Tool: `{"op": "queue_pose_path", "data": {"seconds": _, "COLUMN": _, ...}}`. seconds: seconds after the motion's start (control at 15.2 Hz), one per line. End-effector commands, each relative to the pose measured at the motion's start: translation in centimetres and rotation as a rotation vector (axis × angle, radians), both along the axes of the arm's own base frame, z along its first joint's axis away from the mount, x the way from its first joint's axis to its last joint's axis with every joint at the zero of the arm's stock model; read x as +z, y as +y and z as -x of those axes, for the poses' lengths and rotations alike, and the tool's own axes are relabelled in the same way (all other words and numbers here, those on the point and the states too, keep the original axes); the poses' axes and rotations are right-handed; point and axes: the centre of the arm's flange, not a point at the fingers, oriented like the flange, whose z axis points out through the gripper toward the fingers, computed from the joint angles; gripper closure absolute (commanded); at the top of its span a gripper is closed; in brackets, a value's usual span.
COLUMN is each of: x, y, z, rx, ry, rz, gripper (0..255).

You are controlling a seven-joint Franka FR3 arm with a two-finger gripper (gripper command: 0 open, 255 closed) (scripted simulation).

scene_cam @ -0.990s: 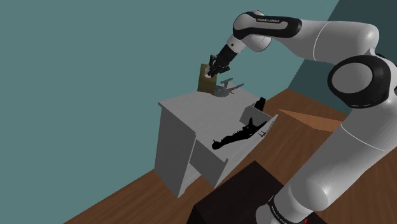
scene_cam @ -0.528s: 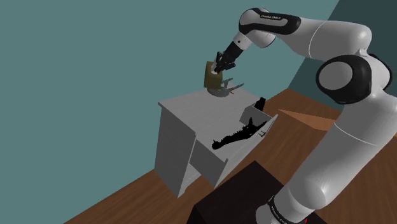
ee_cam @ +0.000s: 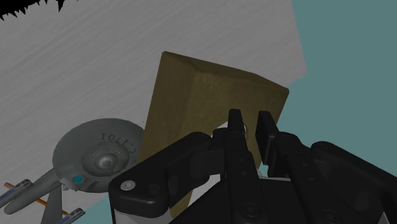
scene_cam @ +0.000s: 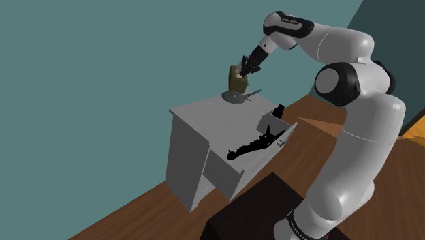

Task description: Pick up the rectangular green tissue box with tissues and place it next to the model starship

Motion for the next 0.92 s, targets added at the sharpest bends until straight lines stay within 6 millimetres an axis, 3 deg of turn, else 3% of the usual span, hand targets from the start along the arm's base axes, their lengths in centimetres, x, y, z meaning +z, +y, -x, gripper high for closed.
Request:
{"op": "queue_pose_path", "data": {"seconds": 0.0, "x": 0.1, "y": -2.9, "z": -0.3, "rx": 0.002, "ry": 0.0, "rz": 0.0, "gripper": 255}}
{"op": "queue_pose_path", "data": {"seconds": 0.2, "x": 0.2, "y": -7.1, "z": -1.0, "rx": 0.002, "ry": 0.0, "rz": 0.0, "gripper": 255}}
{"op": "queue_pose_path", "data": {"seconds": 0.86, "x": -5.1, "y": -7.1, "z": -1.0, "rx": 0.002, "ry": 0.0, "rz": 0.0, "gripper": 255}}
